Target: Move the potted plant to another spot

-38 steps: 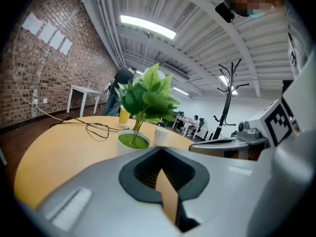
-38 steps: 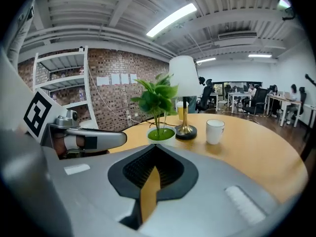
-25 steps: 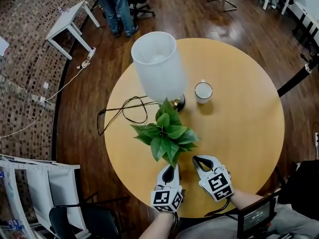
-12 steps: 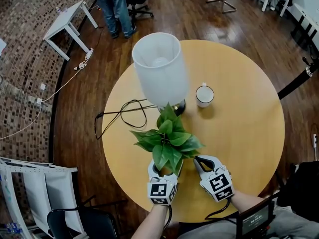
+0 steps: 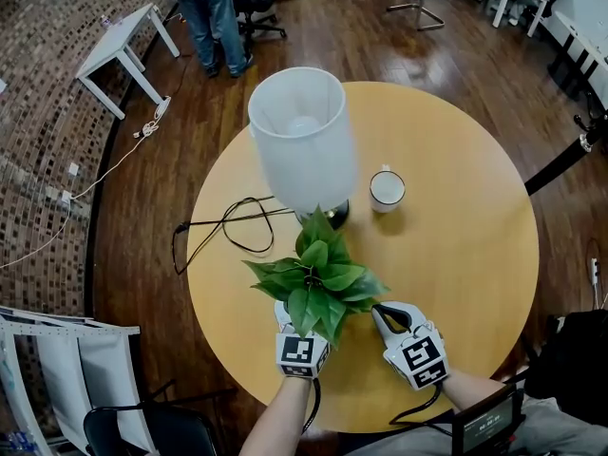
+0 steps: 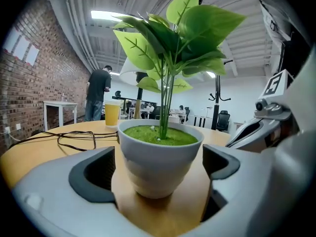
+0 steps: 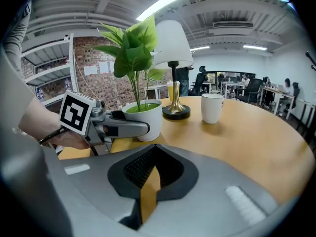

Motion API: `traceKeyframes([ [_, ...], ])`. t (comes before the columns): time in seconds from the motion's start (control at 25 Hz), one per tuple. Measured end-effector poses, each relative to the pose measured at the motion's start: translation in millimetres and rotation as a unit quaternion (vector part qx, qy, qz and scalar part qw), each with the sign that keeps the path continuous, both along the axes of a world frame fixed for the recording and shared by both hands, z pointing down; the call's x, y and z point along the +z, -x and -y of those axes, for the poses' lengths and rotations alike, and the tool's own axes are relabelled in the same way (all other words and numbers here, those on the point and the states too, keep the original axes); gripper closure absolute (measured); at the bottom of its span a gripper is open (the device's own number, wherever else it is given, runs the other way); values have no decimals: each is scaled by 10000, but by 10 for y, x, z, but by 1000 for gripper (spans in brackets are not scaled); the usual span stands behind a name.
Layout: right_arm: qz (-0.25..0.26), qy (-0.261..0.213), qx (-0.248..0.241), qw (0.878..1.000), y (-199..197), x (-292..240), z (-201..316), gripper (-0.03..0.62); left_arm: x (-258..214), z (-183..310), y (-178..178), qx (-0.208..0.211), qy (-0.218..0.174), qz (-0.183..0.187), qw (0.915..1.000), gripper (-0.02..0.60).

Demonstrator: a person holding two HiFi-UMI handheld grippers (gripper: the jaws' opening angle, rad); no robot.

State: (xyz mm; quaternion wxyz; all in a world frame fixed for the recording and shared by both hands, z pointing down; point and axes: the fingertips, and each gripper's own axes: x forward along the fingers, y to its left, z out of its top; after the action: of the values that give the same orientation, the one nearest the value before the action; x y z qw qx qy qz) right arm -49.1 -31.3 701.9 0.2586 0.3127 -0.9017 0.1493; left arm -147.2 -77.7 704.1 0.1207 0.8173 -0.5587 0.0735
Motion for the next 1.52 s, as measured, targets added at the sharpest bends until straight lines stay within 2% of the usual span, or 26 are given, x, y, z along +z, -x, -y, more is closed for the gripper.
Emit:
traceKeyframes([
  [0.12, -42, 5, 13, 10000, -34, 20, 3, 586, 5, 49, 11, 16, -163, -29, 9999, 46],
  [0.4, -172, -29, 25, 9998, -97, 29, -42, 586, -114, 103, 26, 13, -486, 166, 9987, 67],
  [0.72, -292, -153, 10, 9995, -131, 32, -154, 586, -163, -7, 20, 60, -677, -25, 9977, 75],
  [0.92, -325, -201, -11, 9993, -138, 31, -202, 586, -221, -58, 78, -128, -587, -21, 9982, 77],
  [1.04, -319, -233, -11, 9992, -151, 4, -208, 586, -240, -99, 34, -60, -729, -114, 9973, 77],
  [1.32, -249, -435, 0, 9987, -219, -174, -183, 586, -595, -89, 1, -124, -1045, -139, 9943, 78],
  [1.52, -204, -592, 50, 9980, -279, -554, -161, 586, -1001, -115, -59, -86, -1182, -125, 9929, 78],
])
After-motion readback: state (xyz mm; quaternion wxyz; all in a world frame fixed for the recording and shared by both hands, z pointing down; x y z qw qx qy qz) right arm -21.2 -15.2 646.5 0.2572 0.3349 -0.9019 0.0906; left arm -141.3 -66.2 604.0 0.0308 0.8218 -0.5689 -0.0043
